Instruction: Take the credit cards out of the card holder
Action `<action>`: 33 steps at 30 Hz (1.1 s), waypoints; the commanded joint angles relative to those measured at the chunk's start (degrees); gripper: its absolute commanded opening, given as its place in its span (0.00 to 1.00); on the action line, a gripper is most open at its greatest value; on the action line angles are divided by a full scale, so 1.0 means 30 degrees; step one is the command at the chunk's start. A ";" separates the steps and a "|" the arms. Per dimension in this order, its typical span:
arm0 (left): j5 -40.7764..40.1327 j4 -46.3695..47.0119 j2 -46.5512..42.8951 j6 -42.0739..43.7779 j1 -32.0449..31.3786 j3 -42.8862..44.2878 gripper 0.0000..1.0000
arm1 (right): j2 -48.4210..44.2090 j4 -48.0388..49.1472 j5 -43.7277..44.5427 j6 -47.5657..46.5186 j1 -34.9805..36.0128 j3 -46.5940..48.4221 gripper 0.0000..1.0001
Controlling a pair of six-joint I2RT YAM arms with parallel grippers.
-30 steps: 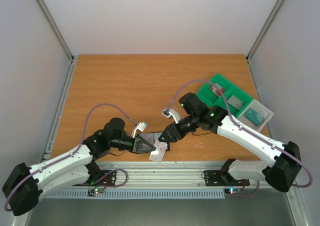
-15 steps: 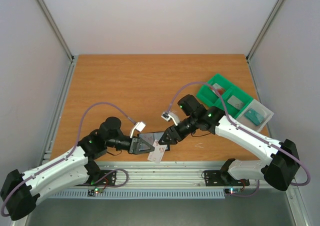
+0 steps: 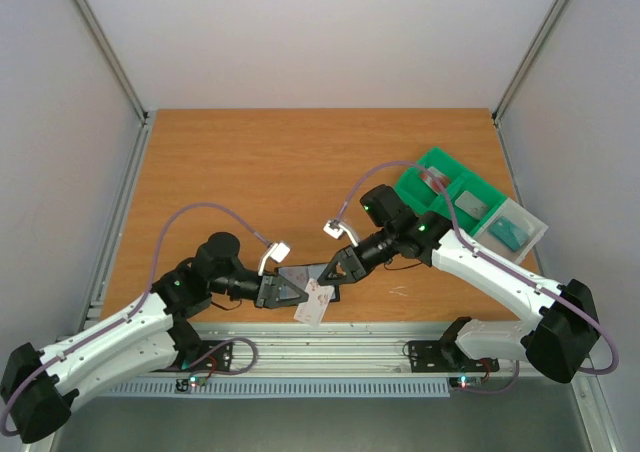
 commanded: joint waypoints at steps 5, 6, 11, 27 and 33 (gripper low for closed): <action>0.0492 0.0229 -0.0119 0.0546 -0.0047 0.0366 0.00 | 0.0066 0.0209 -0.0744 -0.0019 -0.0090 -0.0015 0.37; 0.0492 0.0227 -0.0181 0.0568 -0.0055 0.0369 0.00 | 0.0101 0.0338 -0.0902 0.0002 -0.0090 -0.0120 0.36; 0.0494 0.0370 -0.0392 0.0571 -0.0038 0.0305 0.00 | 0.0258 0.0293 -0.1219 -0.0112 -0.0091 -0.0229 0.33; 0.0147 0.1002 -0.0109 0.0379 -0.0027 0.0129 0.00 | 0.0296 0.0168 -0.1447 -0.0378 -0.0105 -0.0433 0.02; -0.1835 -0.0890 -0.0405 0.0750 -0.0029 0.0794 0.19 | -0.0127 0.0543 -0.1653 0.0028 -0.0090 -0.0478 0.01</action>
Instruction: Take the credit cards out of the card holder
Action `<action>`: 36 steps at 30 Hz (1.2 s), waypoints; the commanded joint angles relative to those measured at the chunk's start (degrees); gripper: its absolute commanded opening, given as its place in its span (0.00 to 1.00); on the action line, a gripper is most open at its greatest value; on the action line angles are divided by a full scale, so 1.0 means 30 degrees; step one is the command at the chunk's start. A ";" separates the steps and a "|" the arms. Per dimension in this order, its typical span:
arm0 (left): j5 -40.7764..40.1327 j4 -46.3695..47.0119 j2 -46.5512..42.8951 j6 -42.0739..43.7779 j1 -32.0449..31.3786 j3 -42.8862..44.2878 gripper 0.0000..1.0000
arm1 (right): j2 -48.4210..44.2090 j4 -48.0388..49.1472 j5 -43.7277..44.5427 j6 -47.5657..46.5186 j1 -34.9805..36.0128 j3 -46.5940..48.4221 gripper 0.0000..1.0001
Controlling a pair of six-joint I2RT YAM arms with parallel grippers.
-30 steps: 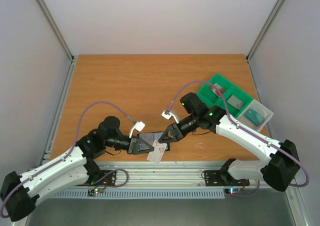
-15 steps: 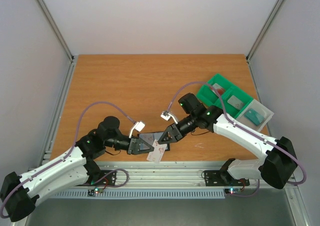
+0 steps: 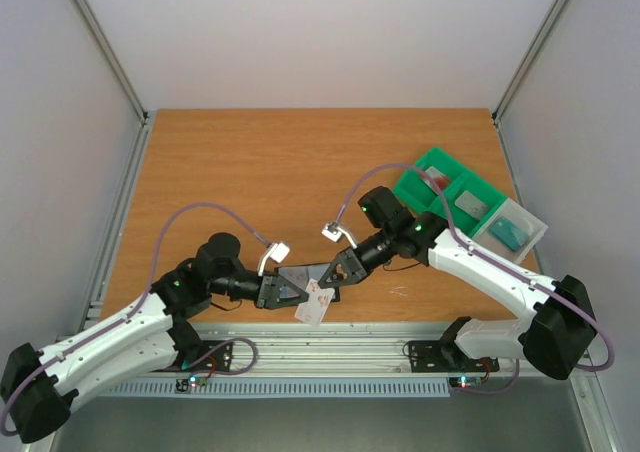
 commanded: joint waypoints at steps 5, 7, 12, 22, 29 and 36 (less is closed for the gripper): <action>-0.3932 -0.2647 -0.0984 0.0705 -0.0034 0.1556 0.61 | -0.0955 0.1126 0.0778 0.1513 -0.0083 -0.0440 0.01; -0.5066 -0.3577 -0.1361 0.0792 -0.0039 0.1878 0.75 | -0.1040 0.1815 0.1243 0.2205 -0.0076 -0.0729 0.01; -0.7538 -0.6250 -0.1867 0.1566 -0.0034 0.3164 0.99 | -0.0825 0.2852 0.3306 0.3544 -0.0287 -0.0769 0.01; -1.3836 -1.0036 -0.0953 0.4123 -0.0041 0.5583 0.99 | -0.1568 0.3600 0.8576 0.5848 -0.2276 -0.0772 0.01; -1.5319 -0.8855 -0.0477 0.5151 -0.0030 0.5203 0.99 | -0.2789 0.3661 1.2964 0.6762 -0.4348 -0.1948 0.01; -1.5425 -0.8787 0.0920 0.5799 -0.0028 0.5232 0.99 | -0.3455 0.2949 1.6719 0.7113 -0.7652 -0.2453 0.01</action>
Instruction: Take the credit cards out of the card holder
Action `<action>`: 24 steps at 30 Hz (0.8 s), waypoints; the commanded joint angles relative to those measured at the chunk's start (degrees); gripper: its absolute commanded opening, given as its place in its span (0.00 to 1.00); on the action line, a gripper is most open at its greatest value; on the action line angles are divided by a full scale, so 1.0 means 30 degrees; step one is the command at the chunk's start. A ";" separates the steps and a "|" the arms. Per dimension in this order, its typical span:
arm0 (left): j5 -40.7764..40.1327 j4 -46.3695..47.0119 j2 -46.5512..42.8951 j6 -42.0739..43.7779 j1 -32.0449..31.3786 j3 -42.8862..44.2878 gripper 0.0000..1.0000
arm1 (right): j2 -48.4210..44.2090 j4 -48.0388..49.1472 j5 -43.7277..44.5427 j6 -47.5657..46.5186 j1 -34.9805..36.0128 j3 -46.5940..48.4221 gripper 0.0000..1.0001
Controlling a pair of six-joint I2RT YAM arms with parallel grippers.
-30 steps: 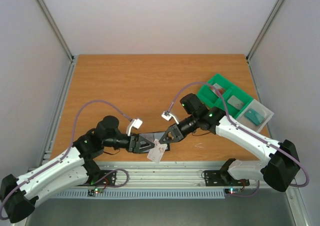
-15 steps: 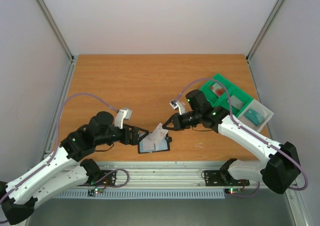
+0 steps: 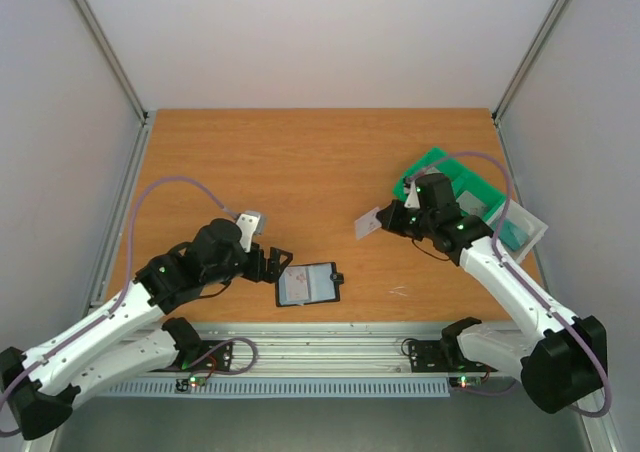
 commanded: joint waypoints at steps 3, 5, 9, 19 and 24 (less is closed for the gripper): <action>-0.0405 0.0535 0.0969 0.1147 -0.0038 0.0165 0.99 | -0.0387 -0.0707 0.4169 0.0669 -0.2594 -0.0028 0.01; -0.0294 0.0507 0.1096 0.1133 -0.0034 0.0184 0.99 | -0.0605 -0.0964 0.5298 0.0673 -0.3175 0.0079 0.01; 0.0445 0.0801 0.1107 0.0963 -0.0042 0.0034 0.99 | -0.1410 -0.1184 0.8510 0.0416 -0.3921 0.0042 0.01; 0.0692 0.1281 0.1213 0.0632 -0.0049 -0.0360 0.99 | -0.1366 -0.0901 1.1681 -0.0302 -0.7341 0.0666 0.01; 0.0743 0.1372 0.1327 0.0606 -0.0031 -0.0404 0.99 | -0.0232 0.0374 1.0685 -0.0556 -0.9628 0.0703 0.01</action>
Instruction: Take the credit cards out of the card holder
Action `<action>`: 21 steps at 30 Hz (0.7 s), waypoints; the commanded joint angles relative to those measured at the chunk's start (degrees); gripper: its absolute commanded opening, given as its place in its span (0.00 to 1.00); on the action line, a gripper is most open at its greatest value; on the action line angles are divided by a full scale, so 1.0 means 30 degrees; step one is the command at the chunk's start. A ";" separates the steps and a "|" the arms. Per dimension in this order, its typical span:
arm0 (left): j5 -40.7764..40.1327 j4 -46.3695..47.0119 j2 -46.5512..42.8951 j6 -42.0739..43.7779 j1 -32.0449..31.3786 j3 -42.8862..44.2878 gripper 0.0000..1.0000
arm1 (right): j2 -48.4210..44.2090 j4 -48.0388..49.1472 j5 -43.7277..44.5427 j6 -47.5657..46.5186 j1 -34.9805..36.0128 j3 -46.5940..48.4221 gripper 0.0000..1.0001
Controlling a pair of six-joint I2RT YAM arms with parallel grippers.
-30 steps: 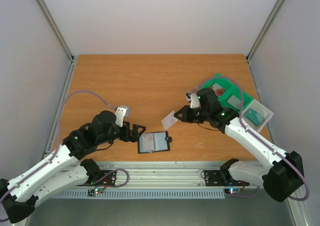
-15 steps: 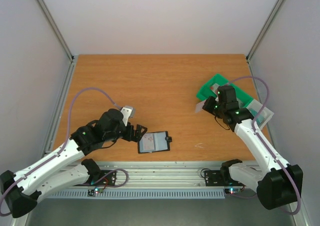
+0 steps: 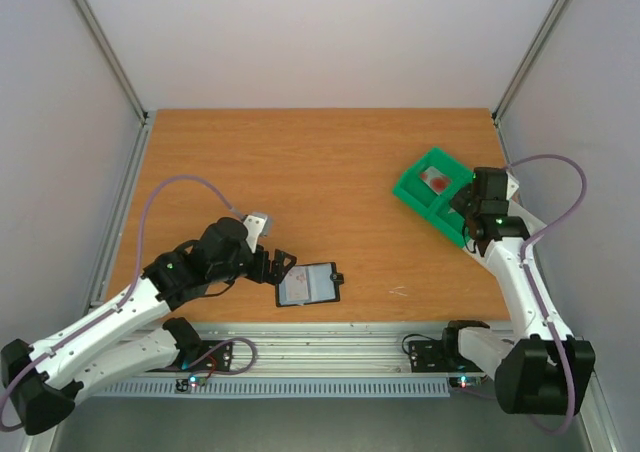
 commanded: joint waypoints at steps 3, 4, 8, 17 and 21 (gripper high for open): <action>0.0137 0.1278 0.0114 -0.0095 -0.0032 -0.0375 0.99 | 0.1700 0.2564 -0.0807 -0.0345 -0.2302 0.0412 0.01; 0.0151 0.1323 0.0101 -0.0140 -0.0038 -0.0379 0.99 | 0.2049 0.2962 -0.0983 -0.0242 -0.2504 0.0378 0.01; 0.0338 0.1344 0.0188 -0.0137 -0.0029 -0.0227 0.99 | 0.3285 0.4930 -0.1683 -0.0018 -0.3172 -0.0007 0.01; 0.0091 0.1410 0.0353 0.0099 -0.0038 -0.0329 0.99 | 0.5590 0.8549 -0.3623 -0.0190 -0.4449 -0.0743 0.01; 0.0073 0.1380 0.0593 0.0274 -0.0042 -0.0078 0.99 | 0.6530 0.9246 -0.4577 -0.0106 -0.5043 -0.0700 0.01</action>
